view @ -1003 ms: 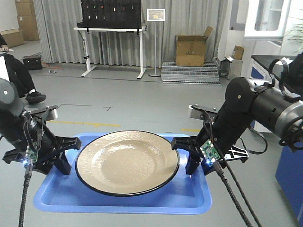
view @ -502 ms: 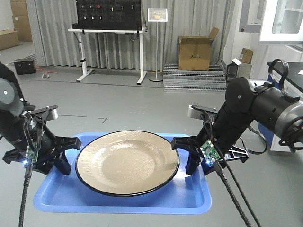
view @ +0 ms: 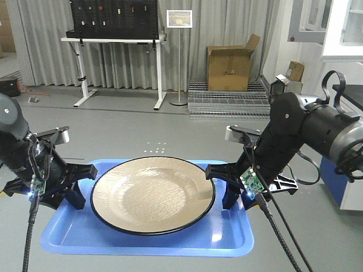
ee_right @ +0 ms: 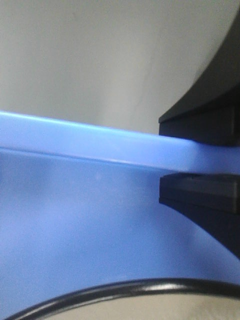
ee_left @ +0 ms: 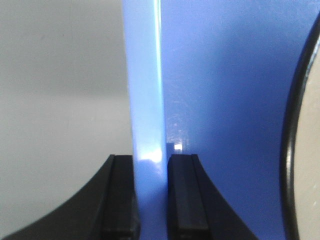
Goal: Place disk in tray to left cabinet
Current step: 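Hold the tray level while the base drives to the cabinet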
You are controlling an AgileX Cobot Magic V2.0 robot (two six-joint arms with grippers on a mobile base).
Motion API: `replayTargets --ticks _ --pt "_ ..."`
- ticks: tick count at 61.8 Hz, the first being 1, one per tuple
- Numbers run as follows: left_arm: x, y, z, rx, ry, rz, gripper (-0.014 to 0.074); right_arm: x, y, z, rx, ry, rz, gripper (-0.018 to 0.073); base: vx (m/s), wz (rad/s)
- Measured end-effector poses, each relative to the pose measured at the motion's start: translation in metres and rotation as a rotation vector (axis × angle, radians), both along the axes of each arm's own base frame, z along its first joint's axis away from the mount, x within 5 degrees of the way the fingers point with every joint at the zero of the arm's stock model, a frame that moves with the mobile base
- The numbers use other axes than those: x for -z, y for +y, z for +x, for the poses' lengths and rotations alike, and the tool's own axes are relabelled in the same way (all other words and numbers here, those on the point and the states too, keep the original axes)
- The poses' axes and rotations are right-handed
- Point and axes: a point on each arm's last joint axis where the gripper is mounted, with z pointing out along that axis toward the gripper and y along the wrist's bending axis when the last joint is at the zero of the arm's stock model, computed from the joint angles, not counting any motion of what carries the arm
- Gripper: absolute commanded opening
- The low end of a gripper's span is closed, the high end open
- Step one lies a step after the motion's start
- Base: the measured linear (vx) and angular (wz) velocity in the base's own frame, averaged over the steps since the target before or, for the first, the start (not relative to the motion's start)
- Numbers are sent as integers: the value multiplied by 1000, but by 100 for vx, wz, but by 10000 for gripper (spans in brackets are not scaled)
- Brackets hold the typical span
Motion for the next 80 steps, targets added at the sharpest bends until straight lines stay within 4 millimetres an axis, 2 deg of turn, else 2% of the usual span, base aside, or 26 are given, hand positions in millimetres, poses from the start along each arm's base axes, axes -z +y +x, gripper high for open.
replayTargets --ticks 80 --pt "0 0 0 0 0 0 0 0 0 0 0 2 3 -1 71 -4"
